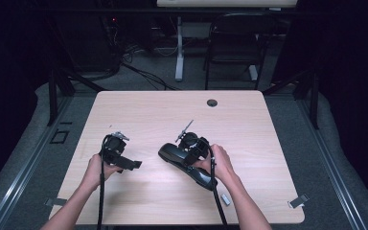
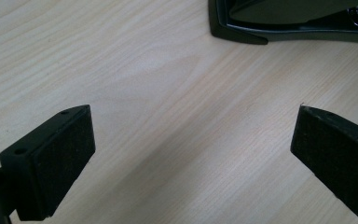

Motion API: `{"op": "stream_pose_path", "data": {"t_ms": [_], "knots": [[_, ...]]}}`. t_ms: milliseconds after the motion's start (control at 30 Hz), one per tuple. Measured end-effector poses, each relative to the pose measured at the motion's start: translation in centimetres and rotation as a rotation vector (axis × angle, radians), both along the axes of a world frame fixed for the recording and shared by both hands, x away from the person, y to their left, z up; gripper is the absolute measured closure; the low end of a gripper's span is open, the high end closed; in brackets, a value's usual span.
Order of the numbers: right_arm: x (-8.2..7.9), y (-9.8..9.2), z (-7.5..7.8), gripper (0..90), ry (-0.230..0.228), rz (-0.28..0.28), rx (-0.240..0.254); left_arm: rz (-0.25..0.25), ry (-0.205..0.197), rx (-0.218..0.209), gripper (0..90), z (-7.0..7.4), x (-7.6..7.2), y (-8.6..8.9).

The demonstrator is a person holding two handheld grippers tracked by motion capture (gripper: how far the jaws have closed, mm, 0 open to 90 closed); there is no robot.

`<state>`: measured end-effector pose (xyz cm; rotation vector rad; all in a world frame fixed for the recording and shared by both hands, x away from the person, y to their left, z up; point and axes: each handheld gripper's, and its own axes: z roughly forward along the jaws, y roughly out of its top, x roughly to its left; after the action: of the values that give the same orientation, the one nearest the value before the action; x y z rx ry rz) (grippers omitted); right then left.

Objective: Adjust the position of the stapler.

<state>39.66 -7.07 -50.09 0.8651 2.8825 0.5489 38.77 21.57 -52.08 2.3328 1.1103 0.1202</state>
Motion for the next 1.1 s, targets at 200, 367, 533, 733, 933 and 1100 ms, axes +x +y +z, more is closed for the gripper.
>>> {"op": "stream_pose_path", "data": {"t_ms": [200,367,533,733,933,1100], "knots": [[-0.1,0.1,-0.1,53.7,0.0,0.059,0.019,-0.002,-0.003,-0.002,0.0,0.0,0.0,-0.1],[-0.1,0.2,-0.1,53.8,0.001,0.112,0.027,-0.002,-0.002,-0.008,0.0,0.0,-0.1,-0.1],[-0.3,0.3,-0.1,53.8,0.016,0.191,0.026,-0.006,0.002,-0.011,0.0,0.0,-0.1,-0.1],[-0.6,0.0,0.3,45.6,0.02,0.167,0.049,-0.009,0.002,-0.008,0.0,0.0,-0.2,-0.1],[-2.0,-1.4,1.8,39.8,-0.02,0.117,0.05,-0.015,0.004,-0.012,0.0,0.0,-0.2,-0.2],[-3.6,-3.7,1.9,38.0,-0.031,0.047,0.028,-0.024,-0.001,-0.019,0.0,0.0,-0.3,-0.3]]}}
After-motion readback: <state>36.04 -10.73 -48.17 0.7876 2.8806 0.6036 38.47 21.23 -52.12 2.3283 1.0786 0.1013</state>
